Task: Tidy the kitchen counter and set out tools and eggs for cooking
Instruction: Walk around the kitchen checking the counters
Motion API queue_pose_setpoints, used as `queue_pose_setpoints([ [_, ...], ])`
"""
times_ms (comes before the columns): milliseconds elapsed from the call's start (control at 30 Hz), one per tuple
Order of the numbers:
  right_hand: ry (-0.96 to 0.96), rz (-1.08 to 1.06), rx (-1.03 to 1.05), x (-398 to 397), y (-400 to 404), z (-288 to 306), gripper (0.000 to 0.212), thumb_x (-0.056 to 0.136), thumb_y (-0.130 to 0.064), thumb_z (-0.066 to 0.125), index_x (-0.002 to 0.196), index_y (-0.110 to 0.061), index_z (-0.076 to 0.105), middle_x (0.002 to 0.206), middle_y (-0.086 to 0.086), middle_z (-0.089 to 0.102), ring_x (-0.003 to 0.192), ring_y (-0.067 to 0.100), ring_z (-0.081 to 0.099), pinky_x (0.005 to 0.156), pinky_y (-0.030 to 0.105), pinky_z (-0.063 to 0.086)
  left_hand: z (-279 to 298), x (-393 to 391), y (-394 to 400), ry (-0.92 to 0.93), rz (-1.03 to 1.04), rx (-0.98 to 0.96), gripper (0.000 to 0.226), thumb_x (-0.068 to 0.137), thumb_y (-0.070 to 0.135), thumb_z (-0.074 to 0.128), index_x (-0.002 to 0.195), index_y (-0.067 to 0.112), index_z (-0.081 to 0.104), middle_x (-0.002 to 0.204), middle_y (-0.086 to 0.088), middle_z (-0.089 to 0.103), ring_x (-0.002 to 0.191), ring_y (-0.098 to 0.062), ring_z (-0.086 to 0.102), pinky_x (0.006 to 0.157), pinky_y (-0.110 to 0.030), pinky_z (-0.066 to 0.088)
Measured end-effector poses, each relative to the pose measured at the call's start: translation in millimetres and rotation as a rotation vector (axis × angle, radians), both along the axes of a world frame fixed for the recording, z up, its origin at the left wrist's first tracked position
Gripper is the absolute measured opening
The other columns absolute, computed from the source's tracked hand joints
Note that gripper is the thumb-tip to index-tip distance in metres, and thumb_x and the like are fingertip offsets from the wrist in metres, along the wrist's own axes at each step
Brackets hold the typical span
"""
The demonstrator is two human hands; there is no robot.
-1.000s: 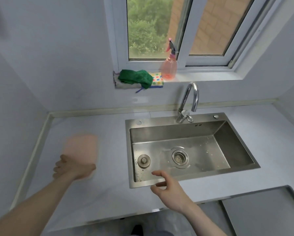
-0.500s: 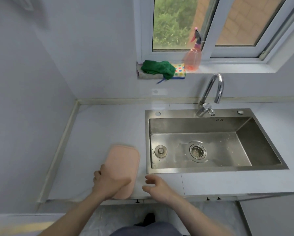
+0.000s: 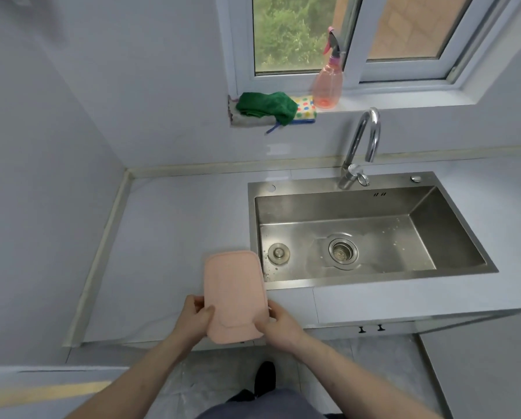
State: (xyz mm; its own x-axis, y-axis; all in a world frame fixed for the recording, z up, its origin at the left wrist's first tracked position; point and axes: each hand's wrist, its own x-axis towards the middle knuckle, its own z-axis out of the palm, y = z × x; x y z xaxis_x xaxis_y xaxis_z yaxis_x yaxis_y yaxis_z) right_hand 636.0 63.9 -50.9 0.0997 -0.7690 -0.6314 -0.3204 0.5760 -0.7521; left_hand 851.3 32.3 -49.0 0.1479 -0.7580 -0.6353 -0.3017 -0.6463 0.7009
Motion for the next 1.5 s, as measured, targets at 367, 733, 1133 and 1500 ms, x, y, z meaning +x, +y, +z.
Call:
queue_pose_setpoints([
  [367,0.008,-0.334,-0.212,-79,55,26,0.035,0.088,-0.023,0.064,0.117,-0.041,0.056,0.118,-0.013,0.064,0.097,0.012,0.070,0.092,0.049,0.058,37,-90,24,0.169,0.024,-0.105,0.021,0.102,0.007,0.053,0.122,0.006,0.048,0.119,-0.006,0.058,0.098,-0.020,0.061,0.076,-0.046,0.059],
  [733,-0.147,-0.760,-0.293,-238,175,98,0.028,0.095,-0.013,0.066,0.118,-0.024,0.055,0.120,0.000,0.062,0.101,0.018,0.067,0.085,0.040,0.060,111,-270,84,0.394,-0.310,-0.192,0.026,0.100,0.009,0.059,0.124,0.019,0.055,0.122,0.000,0.065,0.105,-0.019,0.067,0.075,-0.036,0.057],
  [1133,-0.094,-1.305,-0.415,-361,377,139,0.031,0.091,-0.010,0.070,0.116,-0.026,0.060,0.118,0.000,0.065,0.098,0.015,0.071,0.084,0.041,0.063,150,-471,210,0.541,-0.840,-0.148,0.029,0.099,0.010,0.060,0.127,0.015,0.054,0.114,0.007,0.075,0.105,-0.018,0.071,0.073,-0.033,0.056],
  [1500,-0.034,-1.741,-0.482,-402,532,149,0.032,0.090,-0.011,0.070,0.115,-0.029,0.062,0.117,-0.006,0.069,0.106,0.015,0.069,0.086,0.041,0.062,159,-609,333,0.575,-1.293,-0.012,0.044,0.080,0.024,0.075,0.121,0.021,0.058,0.116,0.007,0.074,0.099,-0.013,0.071,0.072,-0.033,0.055],
])
